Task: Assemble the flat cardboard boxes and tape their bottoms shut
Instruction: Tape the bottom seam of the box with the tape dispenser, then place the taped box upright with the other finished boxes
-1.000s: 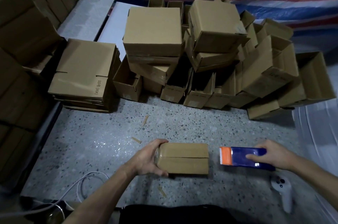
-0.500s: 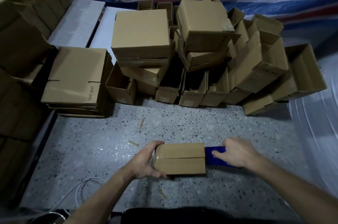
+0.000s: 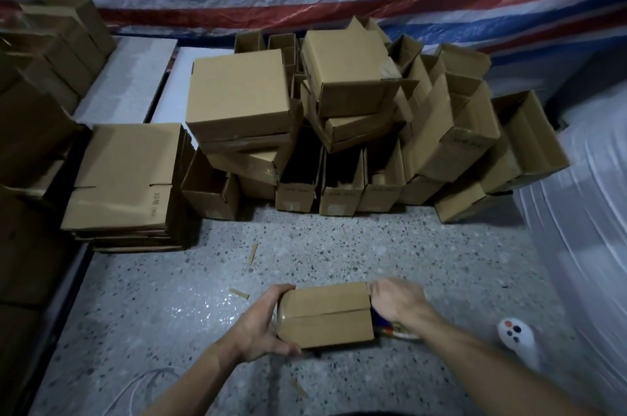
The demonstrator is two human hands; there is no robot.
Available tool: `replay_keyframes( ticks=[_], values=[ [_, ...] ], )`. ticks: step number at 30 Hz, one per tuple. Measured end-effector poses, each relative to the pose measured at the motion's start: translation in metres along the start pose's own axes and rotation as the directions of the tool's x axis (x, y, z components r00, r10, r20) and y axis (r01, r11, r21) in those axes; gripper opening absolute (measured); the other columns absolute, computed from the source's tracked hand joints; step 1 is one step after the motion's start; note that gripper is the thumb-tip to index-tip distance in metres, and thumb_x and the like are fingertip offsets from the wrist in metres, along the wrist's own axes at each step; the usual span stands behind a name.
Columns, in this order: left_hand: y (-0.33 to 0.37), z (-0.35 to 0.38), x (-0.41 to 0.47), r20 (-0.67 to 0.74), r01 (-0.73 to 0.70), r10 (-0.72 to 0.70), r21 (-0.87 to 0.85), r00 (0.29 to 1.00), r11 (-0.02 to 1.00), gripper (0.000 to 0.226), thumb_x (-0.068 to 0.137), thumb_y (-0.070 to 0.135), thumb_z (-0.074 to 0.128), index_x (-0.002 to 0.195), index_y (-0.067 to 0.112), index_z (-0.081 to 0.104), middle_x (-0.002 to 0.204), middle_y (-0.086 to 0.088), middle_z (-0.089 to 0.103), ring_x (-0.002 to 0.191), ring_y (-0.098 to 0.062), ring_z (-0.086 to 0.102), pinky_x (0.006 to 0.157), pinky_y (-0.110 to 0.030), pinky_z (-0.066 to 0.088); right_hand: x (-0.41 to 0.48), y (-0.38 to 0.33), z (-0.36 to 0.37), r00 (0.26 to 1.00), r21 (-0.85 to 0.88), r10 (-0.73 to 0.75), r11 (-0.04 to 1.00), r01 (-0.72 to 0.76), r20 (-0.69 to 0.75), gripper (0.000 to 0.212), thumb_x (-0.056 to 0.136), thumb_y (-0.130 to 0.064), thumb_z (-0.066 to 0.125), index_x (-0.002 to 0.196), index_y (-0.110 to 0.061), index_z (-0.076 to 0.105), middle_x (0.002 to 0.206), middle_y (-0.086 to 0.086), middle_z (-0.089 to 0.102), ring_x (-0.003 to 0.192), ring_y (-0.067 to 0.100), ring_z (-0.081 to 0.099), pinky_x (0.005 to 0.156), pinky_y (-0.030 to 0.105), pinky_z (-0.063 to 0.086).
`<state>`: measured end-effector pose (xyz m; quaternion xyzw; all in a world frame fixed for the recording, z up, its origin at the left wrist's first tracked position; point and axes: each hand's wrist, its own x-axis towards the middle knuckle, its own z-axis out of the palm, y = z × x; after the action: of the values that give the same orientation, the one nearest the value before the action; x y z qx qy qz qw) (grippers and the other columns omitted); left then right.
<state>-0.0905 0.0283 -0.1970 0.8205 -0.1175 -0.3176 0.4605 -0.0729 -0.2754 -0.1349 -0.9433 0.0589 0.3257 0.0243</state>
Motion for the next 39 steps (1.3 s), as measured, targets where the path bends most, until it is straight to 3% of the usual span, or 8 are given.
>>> replay_keyframes(
  ticks=[5, 15, 17, 22, 28, 31, 35, 39],
  values=[
    [0.009, -0.004, -0.001, 0.017, 0.028, -0.028, -0.022, 0.999, 0.999, 0.109, 0.05, 0.049, 0.094, 0.141, 0.039, 0.034, 0.131, 0.021, 0.047, 0.12, 0.007, 0.046, 0.095, -0.003, 0.035, -0.014, 0.027, 0.036, 0.972, 0.192, 0.225, 0.959, -0.208, -0.071, 0.048, 0.097, -0.058, 0.039, 0.076, -0.021, 0.06, 0.07, -0.004, 0.061, 0.064, 0.013, 0.06, 0.056, 0.025, 0.045],
    [0.016, -0.005, -0.004, 0.022, 0.042, -0.041, -0.043, 0.999, 0.998, 0.105, 0.052, 0.056, 0.093, 0.138, 0.044, 0.034, 0.129, 0.028, 0.045, 0.12, 0.007, 0.045, 0.096, -0.005, 0.035, -0.023, 0.045, 0.08, 0.966, 0.355, 0.244, 0.914, -0.199, -0.086, 0.036, 0.104, -0.037, 0.044, 0.134, -0.017, 0.04, 0.079, -0.01, 0.054, 0.065, 0.001, 0.057, 0.051, 0.016, 0.044],
    [0.016, -0.004, -0.007, 0.02, 0.054, -0.053, -0.06, 0.998, 0.997, 0.105, 0.052, 0.055, 0.094, 0.138, 0.047, 0.034, 0.13, 0.033, 0.042, 0.122, 0.01, 0.042, 0.094, -0.002, 0.033, -0.024, 0.041, 0.085, 0.974, 0.53, 0.182, 0.844, -0.083, -0.138, 0.033, 0.102, -0.038, 0.05, 0.134, -0.031, 0.047, 0.095, -0.012, 0.062, 0.081, -0.002, 0.06, 0.066, 0.013, 0.05],
    [0.017, -0.002, -0.012, 0.018, 0.094, -0.092, -0.155, 0.996, 0.984, 0.112, 0.052, 0.049, 0.096, 0.141, 0.063, 0.028, 0.138, 0.039, 0.036, 0.128, 0.015, 0.037, 0.091, -0.003, 0.037, -0.017, 0.008, 0.07, 0.864, 0.436, 0.494, 0.801, -0.411, -0.093, 0.079, 0.092, -0.065, 0.051, 0.143, -0.006, 0.036, 0.14, 0.016, 0.048, 0.128, 0.031, 0.048, 0.104, 0.038, 0.042],
    [0.024, 0.004, -0.013, 0.082, 0.18, -0.162, -0.304, 0.983, 0.936, 0.129, 0.058, 0.011, 0.092, 0.147, 0.062, 0.015, 0.141, 0.013, 0.041, 0.12, -0.018, 0.056, 0.092, -0.031, 0.055, -0.019, -0.038, 0.049, 0.988, 0.931, 0.137, 0.346, -0.115, 0.071, 0.08, 0.095, -0.067, 0.043, 0.156, -0.02, 0.024, 0.159, 0.006, 0.032, 0.144, 0.027, 0.034, 0.116, 0.042, 0.029],
    [0.035, 0.013, -0.01, 0.104, 0.268, -0.248, -0.433, 0.963, 0.861, 0.129, 0.064, -0.007, 0.073, 0.145, 0.066, 0.005, 0.136, 0.002, 0.039, 0.101, -0.026, 0.062, 0.076, -0.036, 0.058, -0.011, -0.047, 0.052, 0.988, 0.933, 0.141, 0.344, -0.108, 0.062, 0.073, 0.096, -0.06, 0.05, 0.154, -0.019, 0.032, 0.153, 0.006, 0.041, 0.138, 0.028, 0.041, 0.111, 0.038, 0.034],
    [0.043, 0.028, -0.006, 0.014, 0.322, -0.422, -0.67, 0.907, 0.669, 0.129, 0.069, 0.016, 0.085, 0.155, 0.046, -0.006, 0.143, 0.003, 0.044, 0.116, -0.021, 0.059, 0.087, -0.032, 0.054, -0.007, -0.043, 0.057, 0.982, 0.945, 0.15, 0.287, -0.158, 0.118, 0.073, 0.094, -0.066, 0.048, 0.153, -0.026, 0.034, 0.155, 0.005, 0.039, 0.137, 0.028, 0.041, 0.11, 0.04, 0.035],
    [0.045, 0.037, -0.007, -0.019, 0.317, -0.483, -0.731, 0.876, 0.605, 0.096, 0.067, 0.036, 0.083, 0.15, 0.017, 0.037, 0.129, -0.007, 0.066, 0.107, -0.026, 0.069, 0.091, -0.043, 0.057, -0.006, -0.043, 0.055, 0.968, 0.935, 0.167, 0.272, -0.229, 0.188, 0.078, 0.092, -0.074, 0.037, 0.157, -0.032, 0.025, 0.163, 0.003, 0.024, 0.147, 0.03, 0.028, 0.119, 0.047, 0.026]
  ],
)
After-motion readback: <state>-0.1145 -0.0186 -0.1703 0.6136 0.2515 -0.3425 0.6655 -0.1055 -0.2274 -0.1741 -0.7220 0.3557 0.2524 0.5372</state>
